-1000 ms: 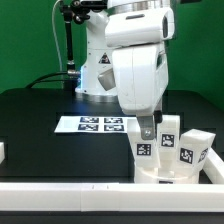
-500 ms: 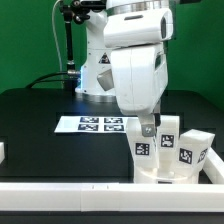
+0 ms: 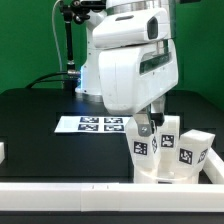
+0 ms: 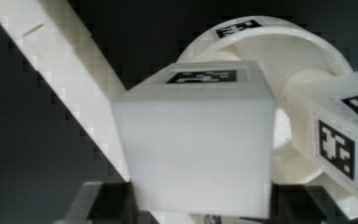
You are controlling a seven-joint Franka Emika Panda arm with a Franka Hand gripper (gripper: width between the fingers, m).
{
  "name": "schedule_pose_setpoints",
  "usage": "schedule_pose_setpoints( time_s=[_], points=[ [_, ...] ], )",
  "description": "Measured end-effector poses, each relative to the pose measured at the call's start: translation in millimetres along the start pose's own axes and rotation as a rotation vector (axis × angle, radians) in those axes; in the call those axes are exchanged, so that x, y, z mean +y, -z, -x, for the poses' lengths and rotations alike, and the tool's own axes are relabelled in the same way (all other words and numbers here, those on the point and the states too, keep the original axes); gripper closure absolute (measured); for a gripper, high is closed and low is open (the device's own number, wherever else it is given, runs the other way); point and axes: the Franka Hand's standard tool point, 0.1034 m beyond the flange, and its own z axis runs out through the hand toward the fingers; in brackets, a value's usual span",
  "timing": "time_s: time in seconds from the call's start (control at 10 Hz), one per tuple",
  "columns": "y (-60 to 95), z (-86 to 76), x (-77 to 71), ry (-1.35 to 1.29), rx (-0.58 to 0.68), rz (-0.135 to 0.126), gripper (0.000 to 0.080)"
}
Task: Assemble stool
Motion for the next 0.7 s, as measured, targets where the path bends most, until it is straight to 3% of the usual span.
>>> schedule_pose_setpoints(
  time_s=[0.3, 0.4, 0.7],
  points=[
    [-0.3, -2.4, -1.6, -0.283, 0.008, -0.005, 0.0452],
    [-0.8, -6.2, -2.8, -0.408, 0.019, 0.004, 0.0452],
    [-1.8, -10.5, -7.4, -0.694, 0.026, -0.009, 0.0453]
  ],
)
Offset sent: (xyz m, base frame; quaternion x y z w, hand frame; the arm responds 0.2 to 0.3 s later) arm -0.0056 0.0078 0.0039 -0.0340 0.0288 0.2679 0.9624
